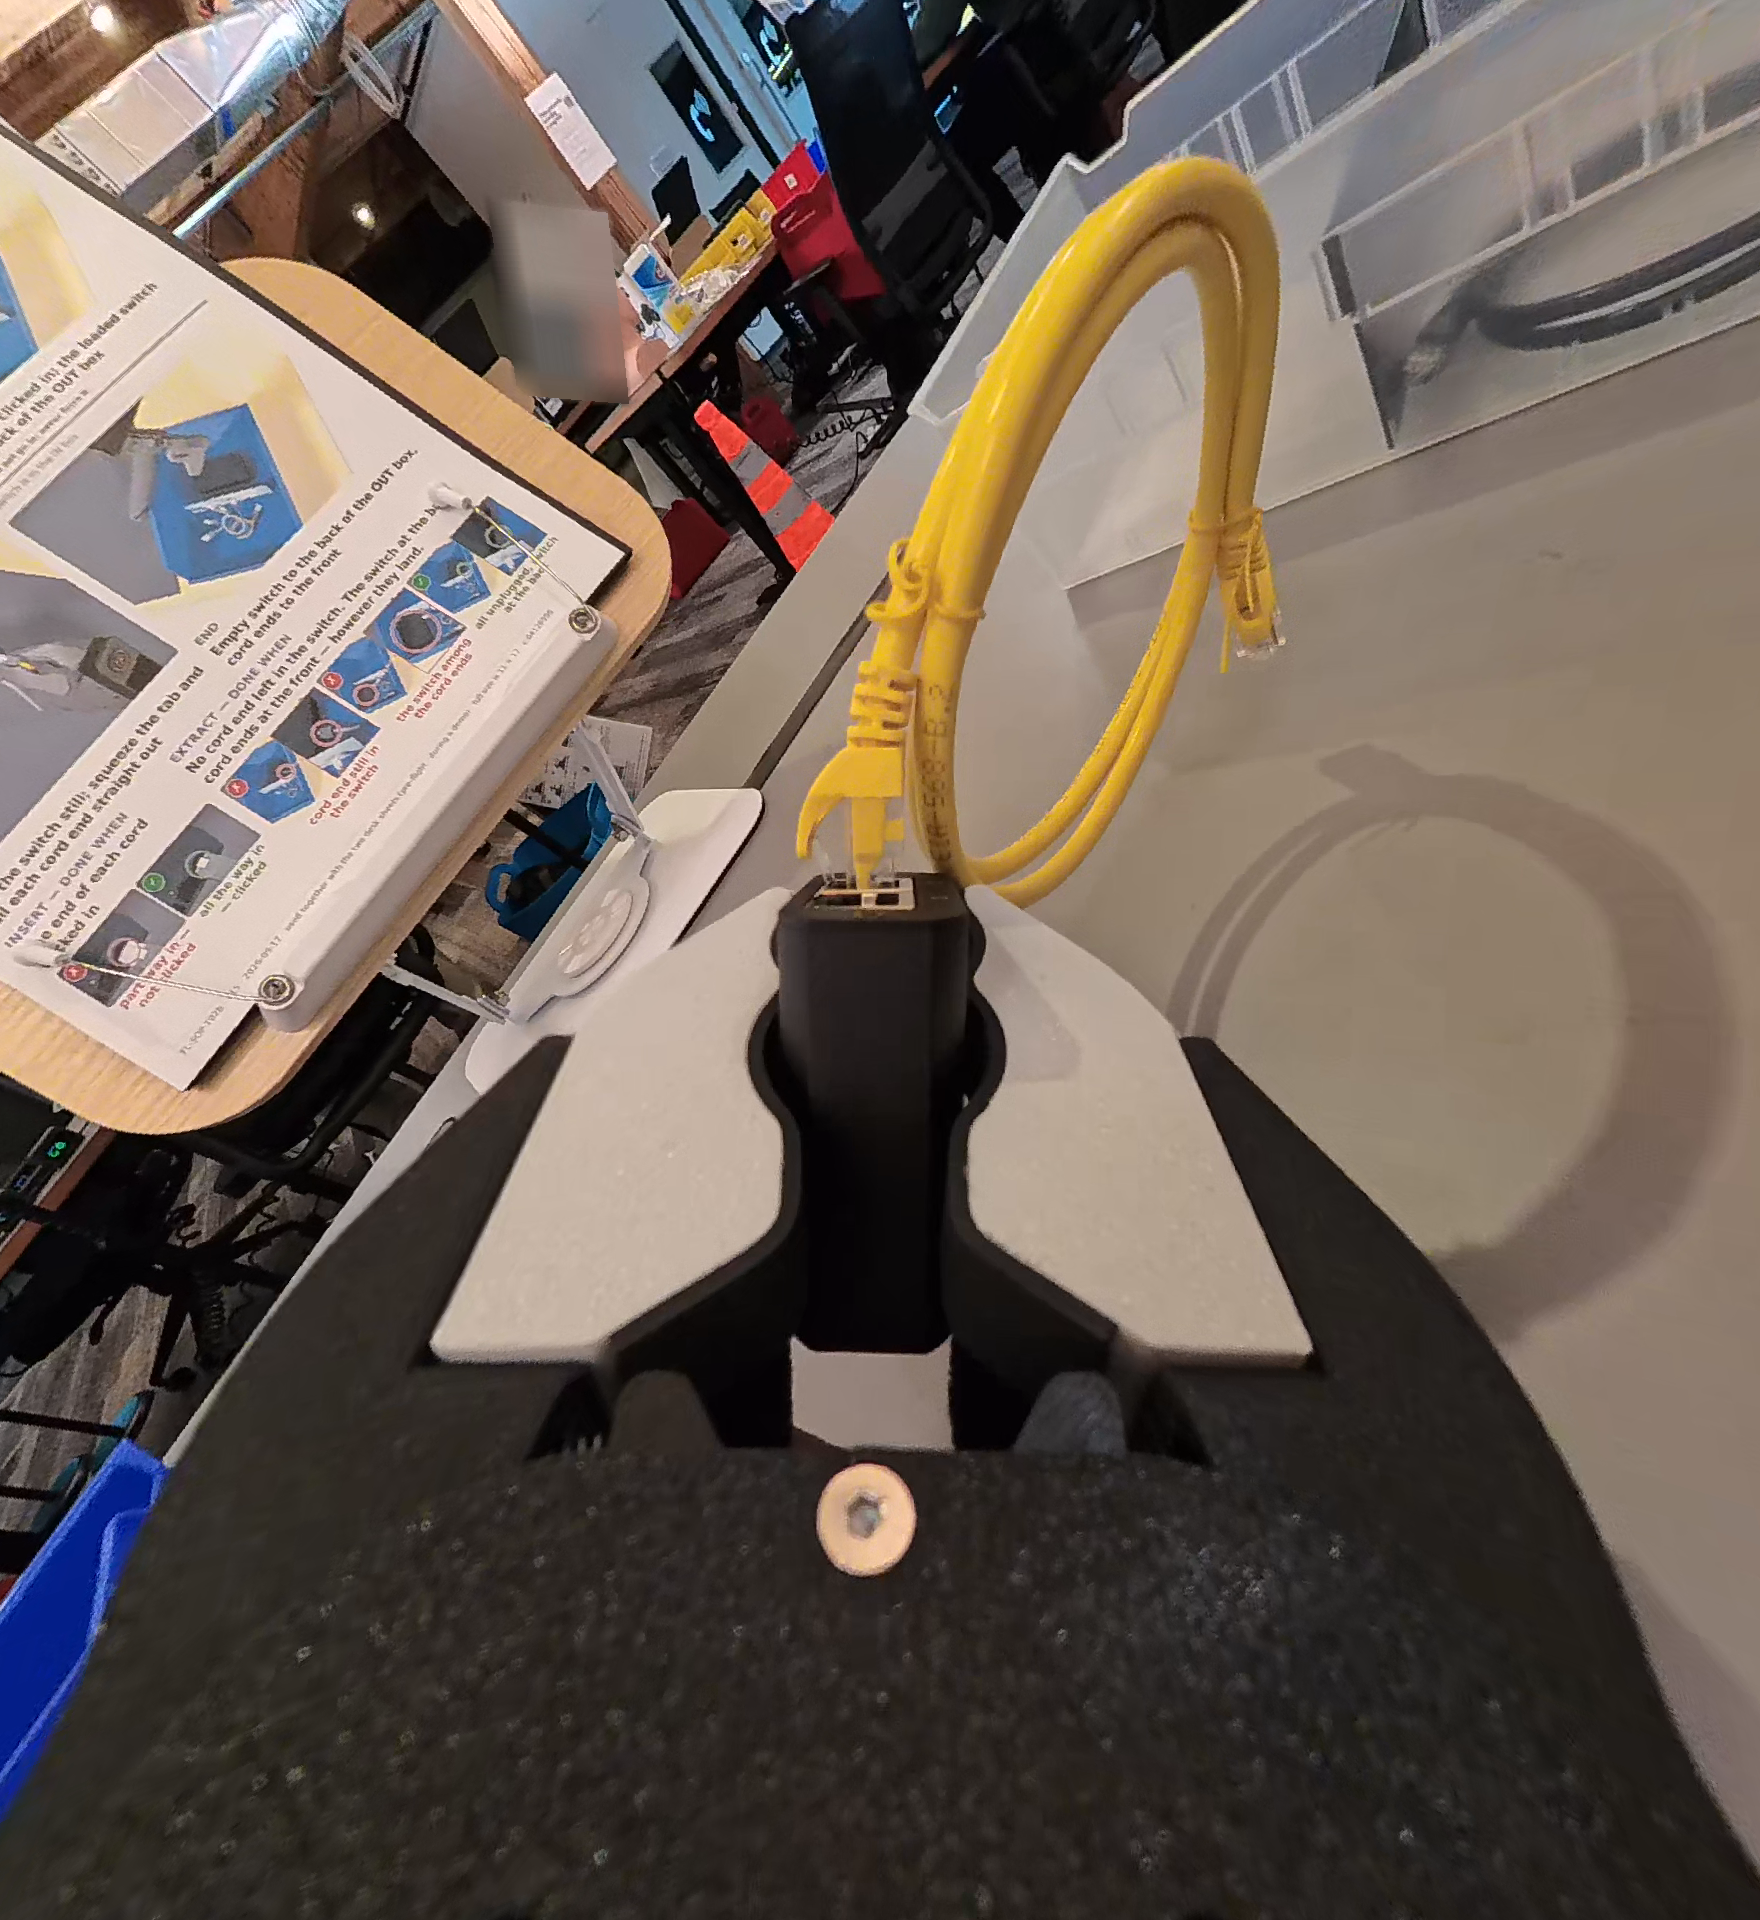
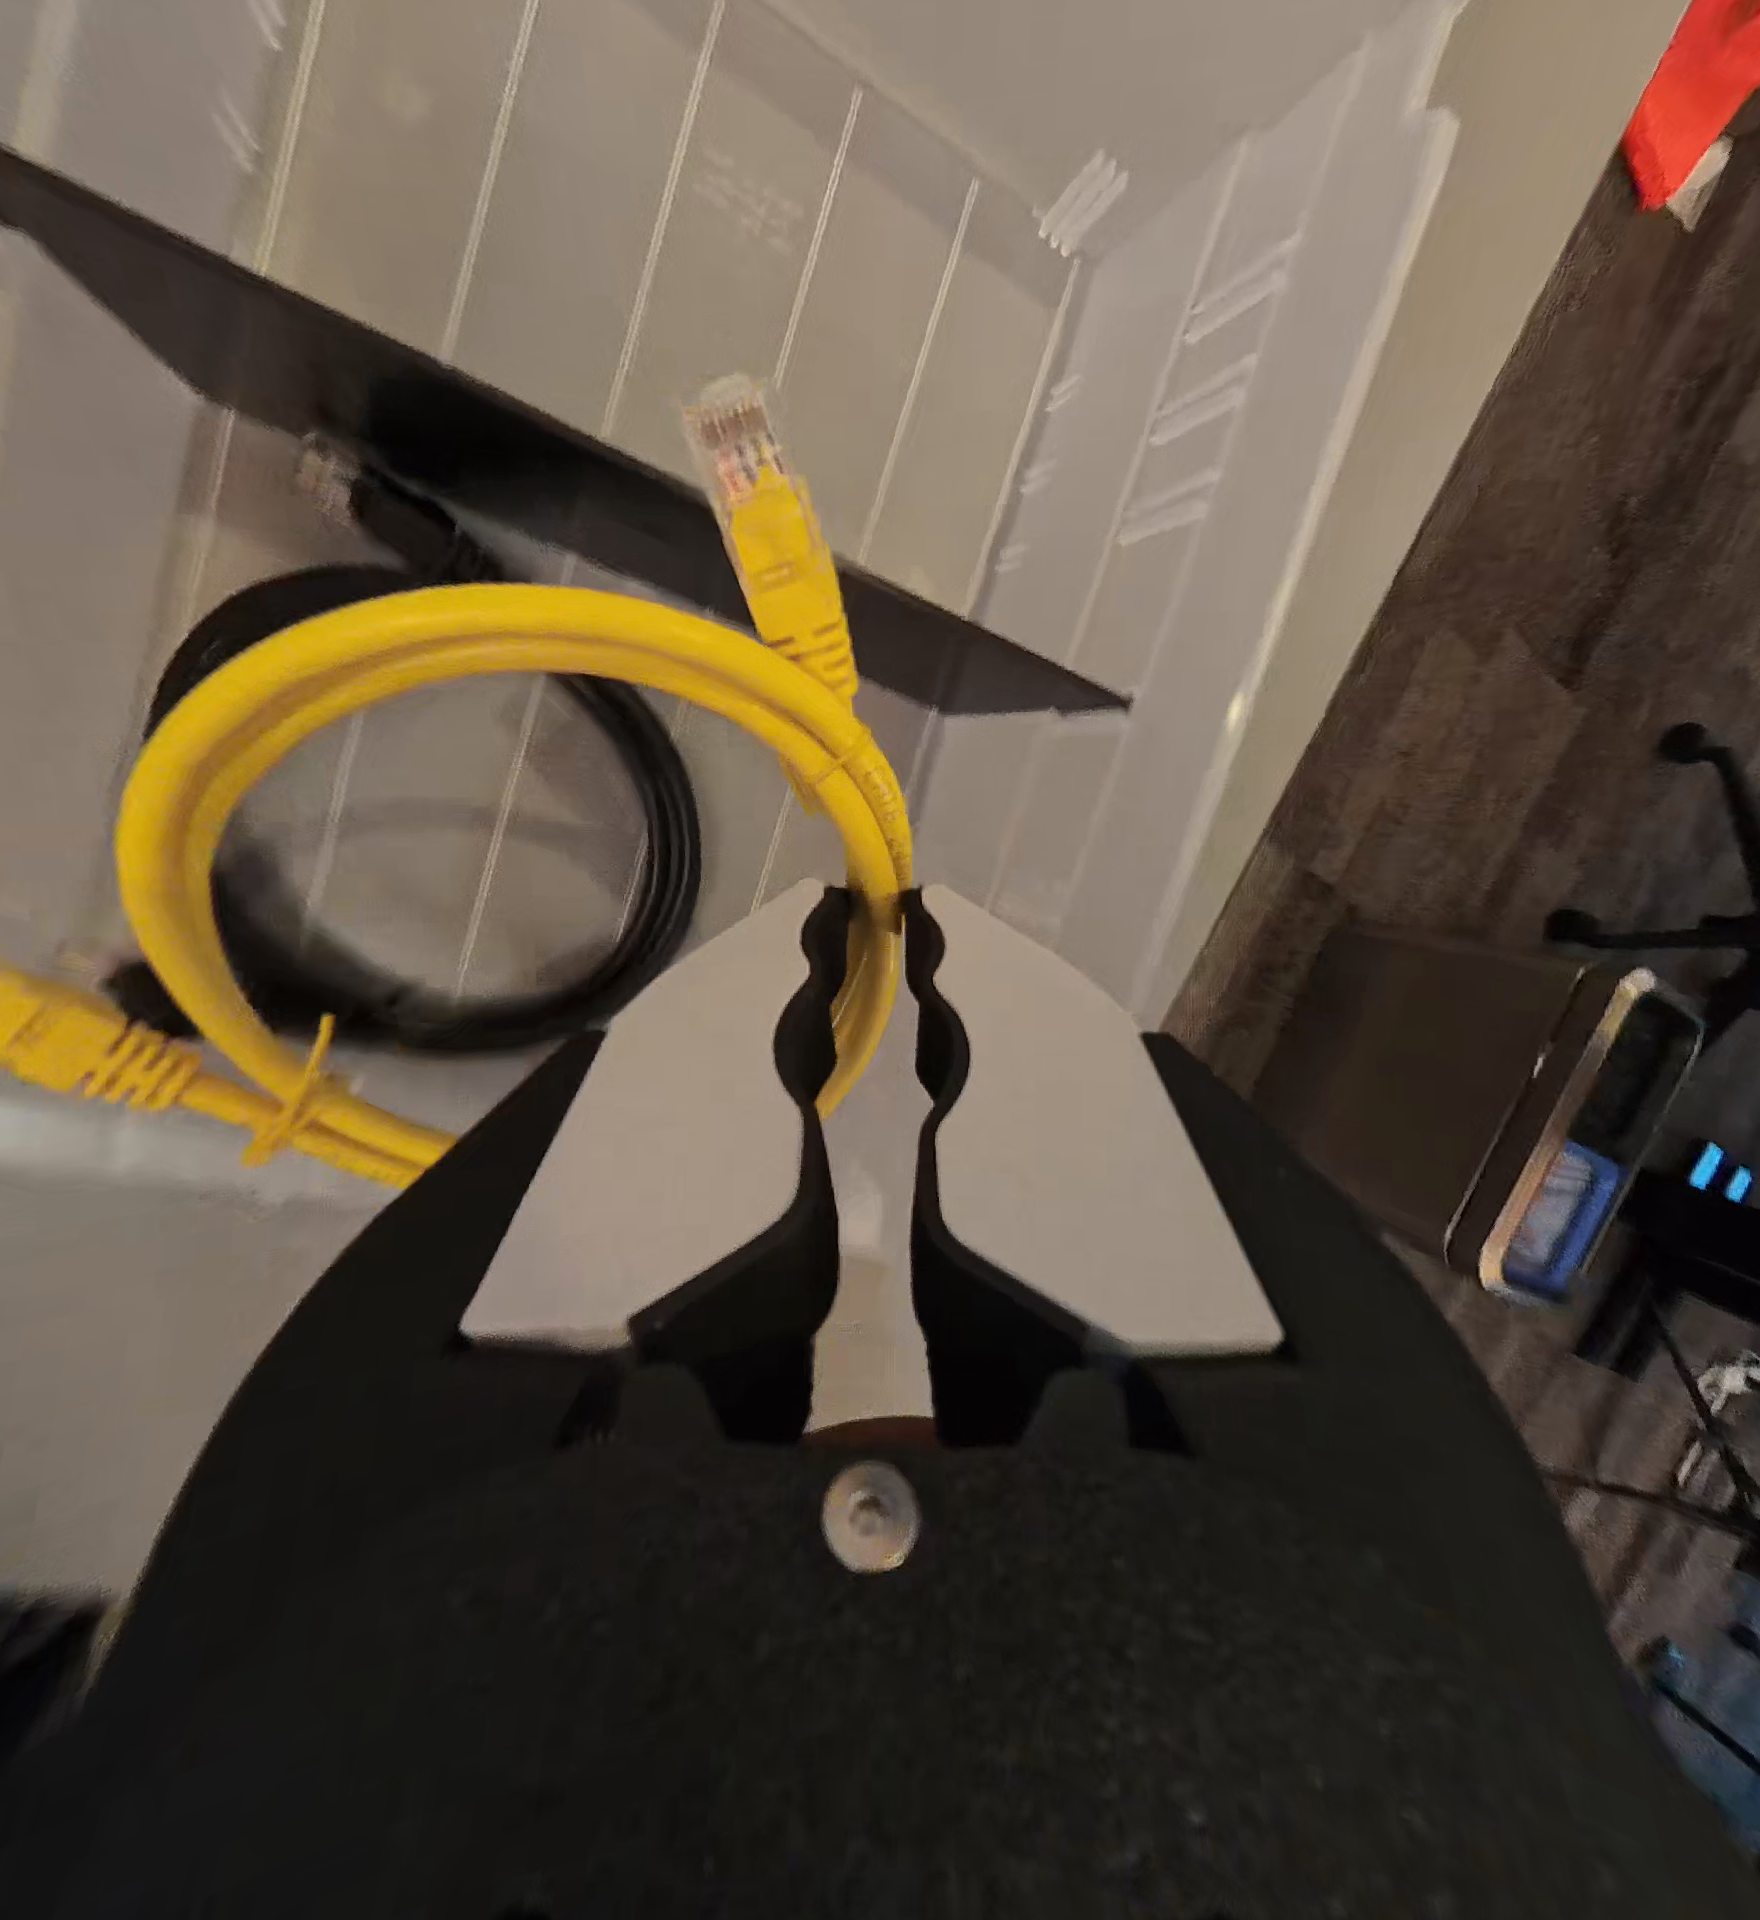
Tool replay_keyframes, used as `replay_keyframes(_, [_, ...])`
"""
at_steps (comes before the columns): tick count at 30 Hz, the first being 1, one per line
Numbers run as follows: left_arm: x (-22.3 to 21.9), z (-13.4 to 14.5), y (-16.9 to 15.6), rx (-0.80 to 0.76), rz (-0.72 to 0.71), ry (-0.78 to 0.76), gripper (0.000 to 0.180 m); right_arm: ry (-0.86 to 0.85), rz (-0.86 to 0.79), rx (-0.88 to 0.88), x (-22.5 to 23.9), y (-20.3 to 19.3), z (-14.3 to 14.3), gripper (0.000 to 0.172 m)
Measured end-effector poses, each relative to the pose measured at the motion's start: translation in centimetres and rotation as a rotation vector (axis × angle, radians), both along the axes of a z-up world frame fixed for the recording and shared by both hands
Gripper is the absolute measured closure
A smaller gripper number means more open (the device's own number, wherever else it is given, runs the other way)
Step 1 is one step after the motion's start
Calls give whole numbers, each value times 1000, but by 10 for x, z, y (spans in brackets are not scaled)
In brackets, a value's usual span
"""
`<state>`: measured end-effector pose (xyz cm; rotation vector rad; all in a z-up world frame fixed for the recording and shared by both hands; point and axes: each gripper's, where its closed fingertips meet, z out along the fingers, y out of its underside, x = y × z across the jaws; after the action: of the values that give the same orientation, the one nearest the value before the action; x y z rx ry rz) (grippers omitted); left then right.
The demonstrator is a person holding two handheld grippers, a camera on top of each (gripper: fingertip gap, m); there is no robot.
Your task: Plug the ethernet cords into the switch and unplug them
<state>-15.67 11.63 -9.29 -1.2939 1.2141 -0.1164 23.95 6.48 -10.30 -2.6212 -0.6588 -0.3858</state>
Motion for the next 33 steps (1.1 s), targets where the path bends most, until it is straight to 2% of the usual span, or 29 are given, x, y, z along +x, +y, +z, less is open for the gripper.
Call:
replay_keyframes(4, [2, -3, -1, -9, -6, 7, 155, 34, -100, -152, 3, -22, 15, 162])
replay_keyframes(11, [4, -1, -5, -2, -17, 9, 155, -40, -170, -426, 10, -14, -43, 161])
replay_keyframes(15, [2, 2, -4, 4, -13, 4, 155, -44, -233, -450, 16, -7, -68, 156])
replay_keyframes(18, [1, 3, -4, 4, -15, -2, 155, -62, -231, -326, 19, -4, -55, 152])
replay_keyframes(21, [1, 3, -4, -4, -24, -7, 155, -104, -198, -123, 13, -3, -7, 142])
replay_keyframes(23, [2, 3, -5, -14, -34, -20, 155, 7, -46, 36, -30, 6, 27, 139])
replay_keyframes(25, [3, 5, -8, -8, -50, -34, 155, 198, 228, 166, -104, 11, 57, 137])
replay_keyframes(27, [5, 7, -11, 1, -71, -43, 155, 393, 505, 220, -183, 1, 74, 133])
replay_keyframes(29, [7, 7, -14, 13, -87, -33, 155, 524, 703, 256, -247, -11, 82, 132])
replay_keyframes(31, [9, 6, -18, 23, -112, -18, 155, 526, 854, 322, -293, -16, 84, 132])
replay_keyframes(33, [12, 4, -23, 17, -142, -4, 155, 385, 981, 379, -324, -15, 76, 134])
